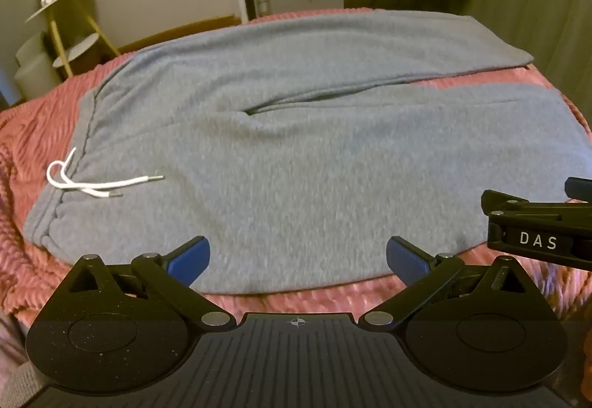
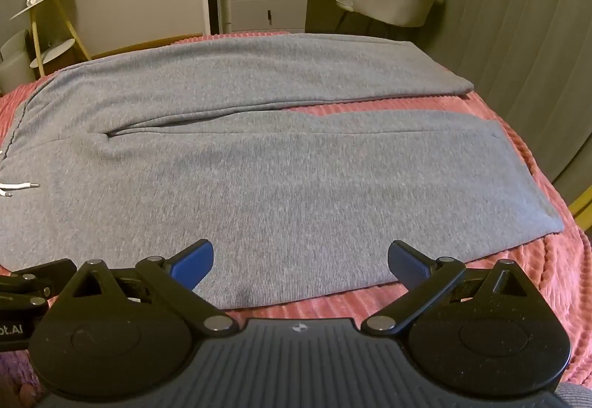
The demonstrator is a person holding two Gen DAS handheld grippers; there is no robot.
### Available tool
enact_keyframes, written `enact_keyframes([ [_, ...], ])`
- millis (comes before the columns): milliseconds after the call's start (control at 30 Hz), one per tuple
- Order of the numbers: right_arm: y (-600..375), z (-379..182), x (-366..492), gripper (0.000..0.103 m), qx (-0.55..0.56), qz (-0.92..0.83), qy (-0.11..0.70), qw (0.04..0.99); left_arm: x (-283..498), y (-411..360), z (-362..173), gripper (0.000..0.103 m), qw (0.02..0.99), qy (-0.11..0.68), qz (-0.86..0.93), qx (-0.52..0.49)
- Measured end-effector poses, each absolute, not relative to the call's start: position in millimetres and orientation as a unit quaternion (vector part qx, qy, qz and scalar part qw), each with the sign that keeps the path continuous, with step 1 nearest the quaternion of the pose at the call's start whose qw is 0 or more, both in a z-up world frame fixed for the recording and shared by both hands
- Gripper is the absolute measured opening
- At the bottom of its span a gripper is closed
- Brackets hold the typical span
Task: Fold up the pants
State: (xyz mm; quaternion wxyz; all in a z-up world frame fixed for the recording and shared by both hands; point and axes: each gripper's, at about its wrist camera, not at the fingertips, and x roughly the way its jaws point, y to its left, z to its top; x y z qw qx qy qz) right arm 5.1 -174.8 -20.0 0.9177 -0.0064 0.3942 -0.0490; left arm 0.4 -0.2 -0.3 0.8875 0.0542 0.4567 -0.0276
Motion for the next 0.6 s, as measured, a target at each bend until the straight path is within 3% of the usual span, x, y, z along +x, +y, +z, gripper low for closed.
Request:
enact_keyframes([
  [600, -173.2, -20.1, 4.9, 0.101, -0.012, -0.05, 0.392, 0.918, 1.7, 0.4, -6.5, 0.103, 0.889, 0.454, -0.027, 0.052],
])
